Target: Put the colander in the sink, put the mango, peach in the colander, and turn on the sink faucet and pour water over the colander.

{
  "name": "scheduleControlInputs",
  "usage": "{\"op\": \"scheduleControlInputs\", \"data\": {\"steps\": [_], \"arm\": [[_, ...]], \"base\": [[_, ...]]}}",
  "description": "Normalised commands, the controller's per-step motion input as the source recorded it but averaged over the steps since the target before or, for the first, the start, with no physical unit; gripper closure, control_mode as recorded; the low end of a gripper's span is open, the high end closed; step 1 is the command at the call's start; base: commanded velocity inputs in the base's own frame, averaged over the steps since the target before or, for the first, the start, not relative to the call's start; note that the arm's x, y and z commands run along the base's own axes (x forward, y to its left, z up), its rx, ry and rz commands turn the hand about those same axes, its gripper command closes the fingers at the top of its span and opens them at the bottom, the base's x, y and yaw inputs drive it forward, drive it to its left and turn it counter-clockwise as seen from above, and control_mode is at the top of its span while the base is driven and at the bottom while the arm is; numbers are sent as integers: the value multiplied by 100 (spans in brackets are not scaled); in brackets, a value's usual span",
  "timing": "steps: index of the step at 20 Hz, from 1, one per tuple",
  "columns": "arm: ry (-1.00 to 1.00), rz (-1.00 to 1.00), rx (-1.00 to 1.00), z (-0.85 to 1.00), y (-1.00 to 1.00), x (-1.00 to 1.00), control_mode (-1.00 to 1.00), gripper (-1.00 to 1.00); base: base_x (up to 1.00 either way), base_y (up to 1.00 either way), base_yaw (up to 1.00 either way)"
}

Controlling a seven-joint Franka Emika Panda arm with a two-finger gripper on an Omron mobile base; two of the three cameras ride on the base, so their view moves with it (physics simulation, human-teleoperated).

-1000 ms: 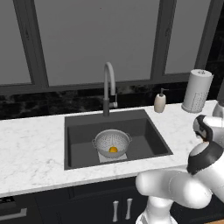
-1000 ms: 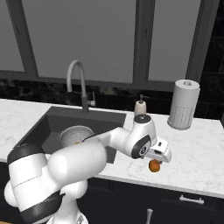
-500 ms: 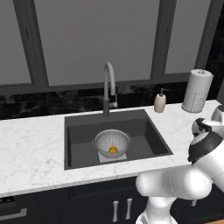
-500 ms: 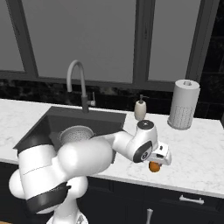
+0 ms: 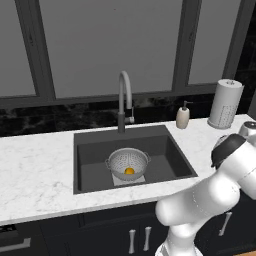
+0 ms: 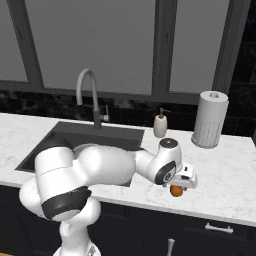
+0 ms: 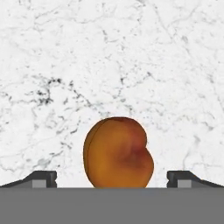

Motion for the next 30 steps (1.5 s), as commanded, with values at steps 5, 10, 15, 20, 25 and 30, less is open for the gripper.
{"op": "scheduleControlInputs", "data": {"steps": [5, 10, 15, 20, 25, 30], "arm": [[5, 4, 0, -21, -11, 0, -100, -100], [0, 3, 0, -21, -3, 2, -100, -100], [0, 3, 0, -24, 0, 2, -100, -100], [0, 3, 0, -28, 2, 0, -100, 100], [-5, 12, 0, 1, 5, -5, -100, 100], [0, 10, 7, 41, 54, -11, -100, 100]], "base": [[0, 0, 0], [0, 0, 0], [0, 0, 0], [0, 0, 0], [0, 0, 0], [0, 0, 0]]}}
